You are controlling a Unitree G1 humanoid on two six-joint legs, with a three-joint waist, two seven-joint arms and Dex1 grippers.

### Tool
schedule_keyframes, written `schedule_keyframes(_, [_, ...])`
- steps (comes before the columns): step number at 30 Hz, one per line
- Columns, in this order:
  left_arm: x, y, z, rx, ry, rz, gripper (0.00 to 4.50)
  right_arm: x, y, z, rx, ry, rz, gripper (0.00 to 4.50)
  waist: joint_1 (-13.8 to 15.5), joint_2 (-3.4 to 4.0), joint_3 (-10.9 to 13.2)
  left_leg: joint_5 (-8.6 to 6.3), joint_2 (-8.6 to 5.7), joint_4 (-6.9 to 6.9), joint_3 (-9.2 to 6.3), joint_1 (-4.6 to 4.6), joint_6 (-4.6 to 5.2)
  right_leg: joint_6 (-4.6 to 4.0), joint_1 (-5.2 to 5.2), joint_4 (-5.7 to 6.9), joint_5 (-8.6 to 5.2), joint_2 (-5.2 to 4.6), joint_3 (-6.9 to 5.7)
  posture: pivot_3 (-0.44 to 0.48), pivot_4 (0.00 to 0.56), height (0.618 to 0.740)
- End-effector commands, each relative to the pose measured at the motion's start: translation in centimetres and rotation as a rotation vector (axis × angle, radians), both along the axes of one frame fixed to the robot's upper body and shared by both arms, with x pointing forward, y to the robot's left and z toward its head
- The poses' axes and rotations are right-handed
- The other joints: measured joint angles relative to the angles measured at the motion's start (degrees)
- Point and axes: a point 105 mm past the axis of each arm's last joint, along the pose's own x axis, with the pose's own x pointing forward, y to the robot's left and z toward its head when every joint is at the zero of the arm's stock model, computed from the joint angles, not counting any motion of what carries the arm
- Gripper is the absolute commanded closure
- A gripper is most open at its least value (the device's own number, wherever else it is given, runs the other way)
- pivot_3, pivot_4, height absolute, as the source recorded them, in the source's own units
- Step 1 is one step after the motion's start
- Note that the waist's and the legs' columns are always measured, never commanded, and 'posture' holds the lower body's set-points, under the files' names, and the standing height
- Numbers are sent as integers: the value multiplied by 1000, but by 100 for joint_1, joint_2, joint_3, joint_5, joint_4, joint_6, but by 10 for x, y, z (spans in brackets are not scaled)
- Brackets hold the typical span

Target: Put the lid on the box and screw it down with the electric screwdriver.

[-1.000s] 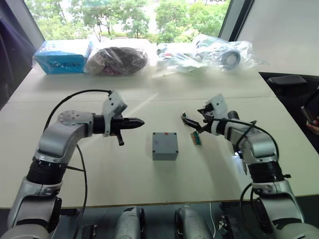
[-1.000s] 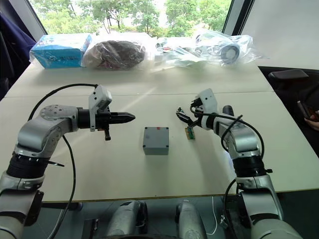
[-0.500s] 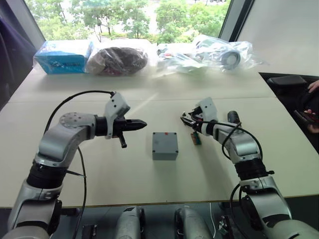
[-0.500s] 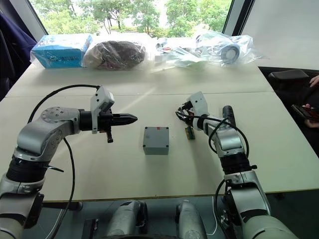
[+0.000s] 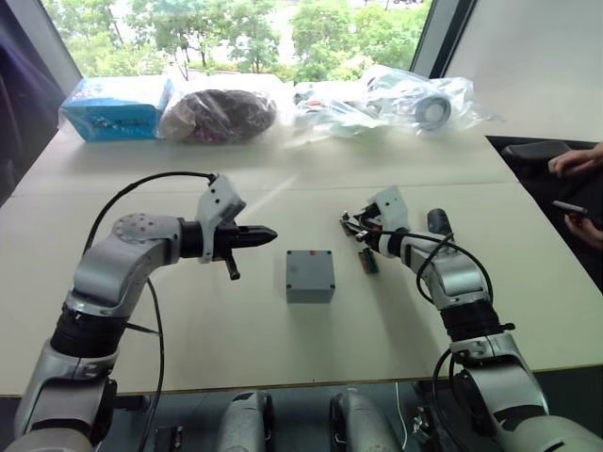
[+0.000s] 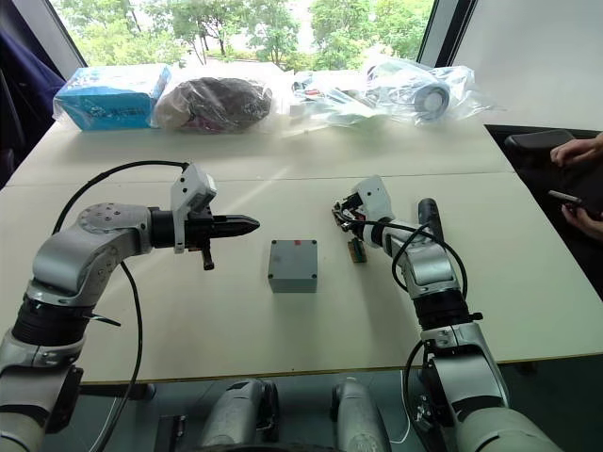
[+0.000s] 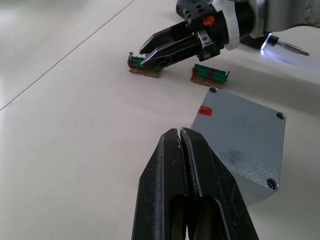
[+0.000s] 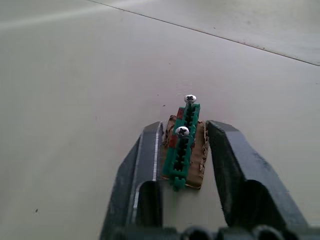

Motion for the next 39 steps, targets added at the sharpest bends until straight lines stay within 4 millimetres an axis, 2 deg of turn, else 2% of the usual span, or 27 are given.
schedule_keyframes(1, [1,-1,4,4,-34,-4,4500,5,3,15,5,-56,2,4467,-14,0,0,0,0,0,0,1,0,0,0,2,0,0,0,0,150,740])
schedule_keyframes(9, [1,0,5,3,-35,1,4500,4,1,17,-8,-67,5,4467,-11,0,0,0,1,0,0,2,0,0,-1,5,0,-1,0,0,150,740])
schedule_keyframes(23, [-9,-9,2,-17,-11,-58,4500,-18,1,59,42,-178,27,4467,-4,1,0,0,1,0,0,1,0,0,-3,9,-1,-2,1,0,150,740])
schedule_keyframes(29, [-23,-9,8,28,8,-155,4500,-57,17,79,65,-248,184,4467,-6,1,0,-1,1,0,0,0,0,0,-6,10,-2,-2,1,0,150,740])
schedule_keyframes(32, [-25,-8,8,63,-4,-179,4500,-71,21,76,40,-247,220,4467,-4,1,0,-1,2,-1,-2,2,0,0,-6,10,-2,-1,0,0,150,740])
schedule_keyframes(35, [-29,-11,6,78,-5,-197,4500,-89,34,71,64,-221,287,4467,7,1,0,-1,2,0,-3,1,0,-1,-6,11,-2,-2,0,0,150,740])
schedule_keyframes(39, [-32,-11,0,95,7,-203,4500,-96,40,64,69,-192,311,4467,0,1,0,-2,2,0,-5,1,1,-2,-6,11,-3,-2,1,0,150,740])
